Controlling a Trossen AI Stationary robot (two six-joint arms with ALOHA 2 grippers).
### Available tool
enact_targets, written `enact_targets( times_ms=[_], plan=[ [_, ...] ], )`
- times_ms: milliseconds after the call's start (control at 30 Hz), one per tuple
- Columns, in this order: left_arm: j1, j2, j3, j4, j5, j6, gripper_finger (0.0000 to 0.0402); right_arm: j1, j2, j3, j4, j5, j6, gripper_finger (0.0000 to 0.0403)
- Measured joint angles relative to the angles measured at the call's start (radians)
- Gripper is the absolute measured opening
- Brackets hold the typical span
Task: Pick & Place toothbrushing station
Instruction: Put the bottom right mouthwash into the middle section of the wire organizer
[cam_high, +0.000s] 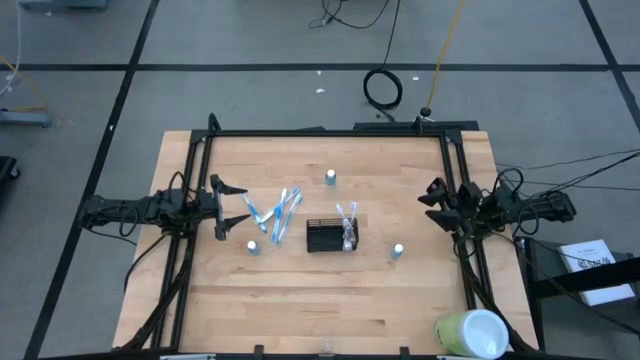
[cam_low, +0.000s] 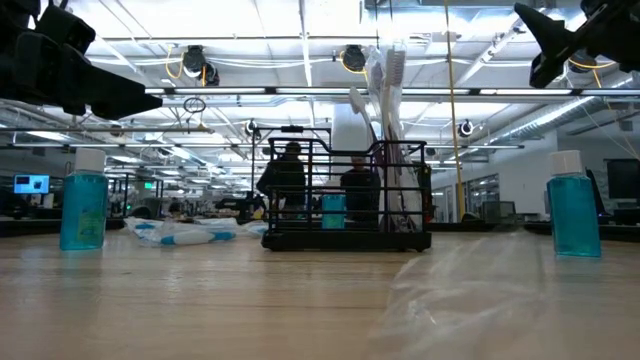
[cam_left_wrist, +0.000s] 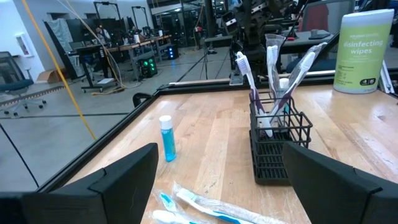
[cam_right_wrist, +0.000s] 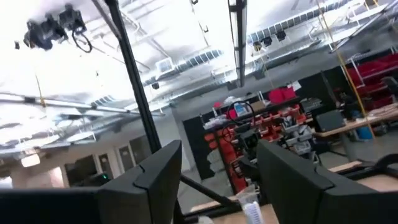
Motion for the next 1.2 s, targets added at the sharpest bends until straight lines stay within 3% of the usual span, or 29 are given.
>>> enact_targets(
  times_ms=[167,333,533,700,867,1067,1200],
  plan=[
    [0.0,0.0,0.0,0.0,0.0,0.0,0.0351,0.004,0.014,0.0,-0.069,-0.004,-0.068,0.02],
    [0.0,0.0,0.0,0.0,0.0,0.0,0.0351,0.068,0.125,0.015,-0.166,-0.002,-0.057,0.0207],
    [0.0,0.0,0.0,0.0,0.0,0.0,0.0351,0.205,0.301,0.166,-0.598,0.101,0.143,0.0207],
    [0.0,0.0,0.0,0.0,0.0,0.0,0.0351,0.257,0.388,0.292,-0.823,0.042,0.389,0.0205],
    [0.0,0.0,0.0,0.0,0.0,0.0,0.0351,0.302,0.418,0.285,-0.831,-0.055,0.533,0.0197],
    [0.0,0.0,0.0,0.0,0.0,0.0,0.0351,0.376,0.504,0.161,-0.834,-0.057,0.713,0.0188],
    [0.0,0.0,0.0,0.0,0.0,0.0,0.0351,0.398,0.564,0.092,-0.747,-0.014,0.769,0.018]
  ],
)
